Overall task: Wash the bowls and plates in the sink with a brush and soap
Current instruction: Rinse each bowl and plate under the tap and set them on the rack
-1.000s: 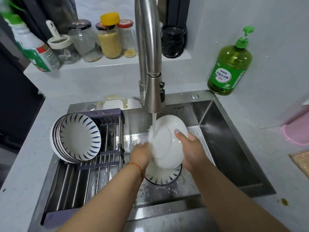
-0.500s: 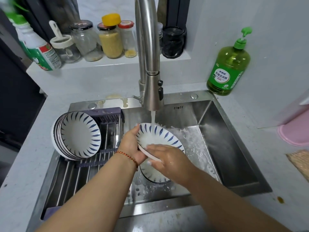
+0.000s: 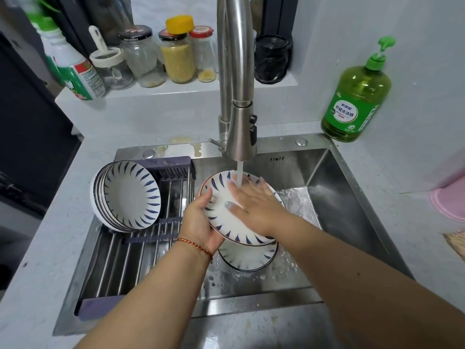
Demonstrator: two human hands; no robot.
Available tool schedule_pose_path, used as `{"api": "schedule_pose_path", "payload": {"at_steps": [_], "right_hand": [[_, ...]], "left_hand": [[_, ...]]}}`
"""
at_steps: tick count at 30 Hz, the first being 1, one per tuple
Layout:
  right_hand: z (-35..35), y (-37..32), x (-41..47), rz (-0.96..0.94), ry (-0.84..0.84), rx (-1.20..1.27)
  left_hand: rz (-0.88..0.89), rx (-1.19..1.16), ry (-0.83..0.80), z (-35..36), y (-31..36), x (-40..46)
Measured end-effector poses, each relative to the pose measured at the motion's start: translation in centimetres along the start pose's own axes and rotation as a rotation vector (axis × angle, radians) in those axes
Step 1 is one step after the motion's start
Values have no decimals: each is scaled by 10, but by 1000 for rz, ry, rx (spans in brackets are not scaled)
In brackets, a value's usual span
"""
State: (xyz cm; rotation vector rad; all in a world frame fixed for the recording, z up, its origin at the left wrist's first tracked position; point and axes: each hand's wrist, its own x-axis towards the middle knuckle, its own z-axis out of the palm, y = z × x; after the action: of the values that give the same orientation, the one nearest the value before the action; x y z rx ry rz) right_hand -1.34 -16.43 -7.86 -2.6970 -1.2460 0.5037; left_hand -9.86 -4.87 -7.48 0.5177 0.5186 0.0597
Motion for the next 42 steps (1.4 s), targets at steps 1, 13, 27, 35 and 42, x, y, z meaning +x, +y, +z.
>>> {"api": "schedule_pose_path", "payload": {"at_steps": [1,13,27,35,42], "right_hand": [[-1,6,-2,11,-6,-49],[35,10,-66,-196,378,207],[11,4,-57,352,399,1665],[20,11,-60,547,369,2158],[28,0,-67,723,358,2038]], "left_hand": [[34,4,27,-2,1,1],[78,35,164,6,9,15],[45,498,308,34,-25,11],[144,633,432,-5,-5,-3],[121,637,462,-23,2,-12]]}}
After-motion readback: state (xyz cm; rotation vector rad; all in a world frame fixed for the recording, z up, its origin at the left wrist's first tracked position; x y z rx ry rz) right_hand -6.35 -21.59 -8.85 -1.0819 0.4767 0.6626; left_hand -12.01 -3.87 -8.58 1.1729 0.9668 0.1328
